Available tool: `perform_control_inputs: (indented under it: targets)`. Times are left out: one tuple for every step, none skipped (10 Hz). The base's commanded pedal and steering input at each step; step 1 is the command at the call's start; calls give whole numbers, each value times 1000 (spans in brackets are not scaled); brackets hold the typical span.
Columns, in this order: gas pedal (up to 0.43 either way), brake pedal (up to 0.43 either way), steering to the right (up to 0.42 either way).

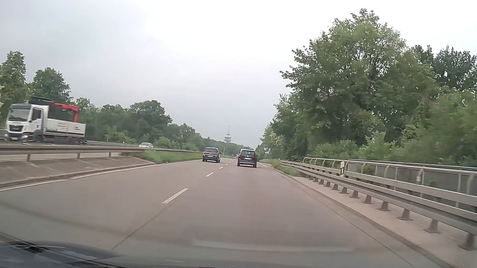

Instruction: Follow the waypoints while adhering to traffic rules and regulations

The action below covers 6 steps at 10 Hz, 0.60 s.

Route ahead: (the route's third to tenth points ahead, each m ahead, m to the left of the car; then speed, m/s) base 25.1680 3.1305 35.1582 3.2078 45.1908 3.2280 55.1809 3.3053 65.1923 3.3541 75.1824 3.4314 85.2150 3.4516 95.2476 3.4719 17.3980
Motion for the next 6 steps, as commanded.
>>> perform_control_inputs:
  targets:
    - [169,0,6]
    - [169,0,6]
    - [169,0,6]
    - [169,0,6]
    - [169,0,6]
    - [169,0,6]
